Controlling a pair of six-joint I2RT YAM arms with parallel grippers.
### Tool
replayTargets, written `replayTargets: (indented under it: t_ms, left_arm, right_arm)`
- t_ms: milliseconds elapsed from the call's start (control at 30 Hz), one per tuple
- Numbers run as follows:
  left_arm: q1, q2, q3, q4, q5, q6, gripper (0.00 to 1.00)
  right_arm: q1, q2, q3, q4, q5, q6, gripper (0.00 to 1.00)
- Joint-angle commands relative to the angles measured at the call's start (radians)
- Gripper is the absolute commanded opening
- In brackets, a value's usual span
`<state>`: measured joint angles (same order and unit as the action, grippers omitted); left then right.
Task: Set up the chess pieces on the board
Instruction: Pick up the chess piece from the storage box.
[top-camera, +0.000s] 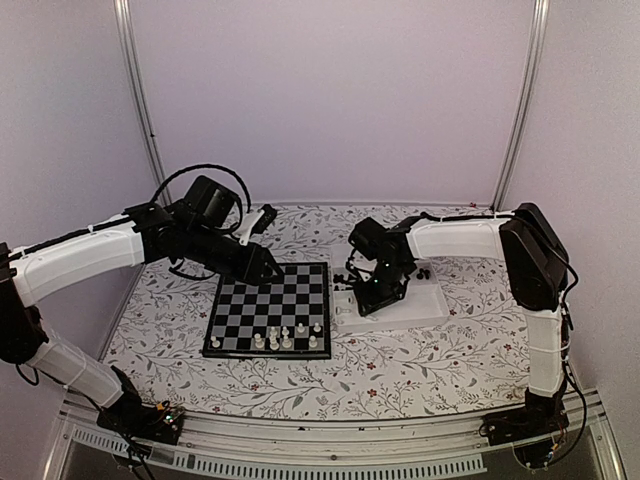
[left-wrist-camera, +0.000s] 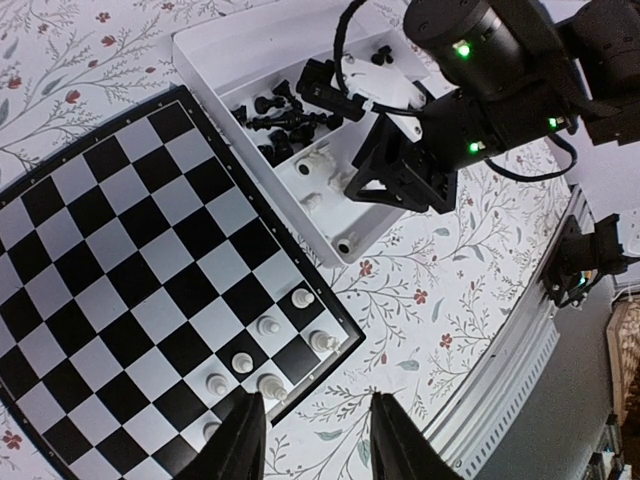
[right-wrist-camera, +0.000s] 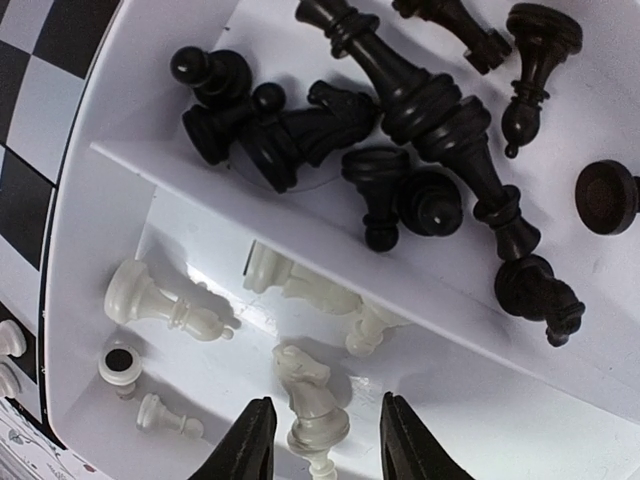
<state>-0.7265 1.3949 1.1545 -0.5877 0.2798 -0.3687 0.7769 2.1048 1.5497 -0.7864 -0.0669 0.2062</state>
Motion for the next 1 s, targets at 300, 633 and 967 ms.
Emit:
replayTargets:
  t_ms: [300,633,967]
  left_arm:
    - [-0.014,0.000,-0.020,0.024,0.001,-0.003,0.39]
    - [-0.014,0.036,-0.021,0.085,0.024,-0.003,0.39]
    - [0.005,0.232,0.097,0.198,0.130,-0.082,0.39]
  right_arm:
    - [-0.005,-0.008,-0.028,-0.085,-0.068,0.004,0.38]
    - [-0.006,-0.016,-0.034,-0.057,-0.050,-0.026,0.14]
    - [-0.005,-0.155,-0.069,0.027,-0.049,-0.043,0.07]
